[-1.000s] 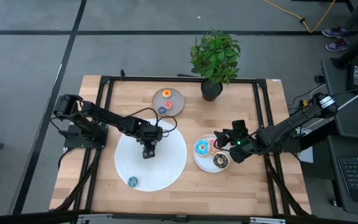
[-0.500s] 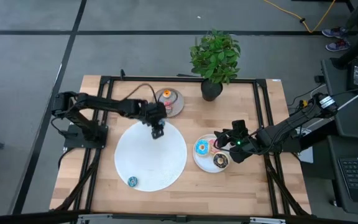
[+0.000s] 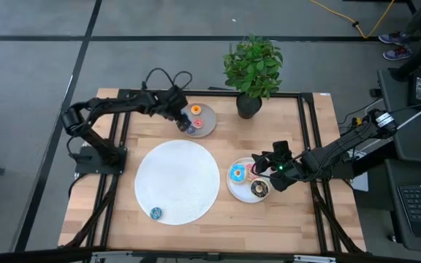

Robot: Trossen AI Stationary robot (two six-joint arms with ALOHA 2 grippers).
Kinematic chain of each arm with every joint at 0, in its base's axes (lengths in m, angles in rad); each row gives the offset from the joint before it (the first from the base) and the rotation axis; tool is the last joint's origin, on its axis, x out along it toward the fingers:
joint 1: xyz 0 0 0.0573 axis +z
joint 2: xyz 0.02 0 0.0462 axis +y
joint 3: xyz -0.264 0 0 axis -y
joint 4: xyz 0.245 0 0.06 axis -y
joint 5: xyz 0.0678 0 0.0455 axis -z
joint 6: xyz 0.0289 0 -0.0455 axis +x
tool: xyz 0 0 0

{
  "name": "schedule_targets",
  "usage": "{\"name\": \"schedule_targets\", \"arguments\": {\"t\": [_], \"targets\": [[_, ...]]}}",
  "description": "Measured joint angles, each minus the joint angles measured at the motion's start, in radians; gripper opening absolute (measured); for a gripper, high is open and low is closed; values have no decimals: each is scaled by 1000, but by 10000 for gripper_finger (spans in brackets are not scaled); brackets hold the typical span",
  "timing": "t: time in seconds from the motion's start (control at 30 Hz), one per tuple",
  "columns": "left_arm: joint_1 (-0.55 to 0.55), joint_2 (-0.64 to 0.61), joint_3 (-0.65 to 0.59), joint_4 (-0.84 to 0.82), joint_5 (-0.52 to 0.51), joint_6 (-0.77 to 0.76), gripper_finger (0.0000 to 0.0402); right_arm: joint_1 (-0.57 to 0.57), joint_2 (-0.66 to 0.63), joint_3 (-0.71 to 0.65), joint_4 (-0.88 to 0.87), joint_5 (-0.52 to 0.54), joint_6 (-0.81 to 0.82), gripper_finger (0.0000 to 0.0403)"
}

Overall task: Pick & Place donuts
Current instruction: Put the top small blue donut on the brown plate

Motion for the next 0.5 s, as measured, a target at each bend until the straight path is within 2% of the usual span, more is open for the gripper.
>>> {"name": "schedule_targets", "arguments": {"t": [0.2,0.5], "targets": [[67,35,1,52,11,7,209,0,0,0,0,4,1,283],[82,130,0,84,72,10,209,-1,0,0,11,9,3,283]]}}
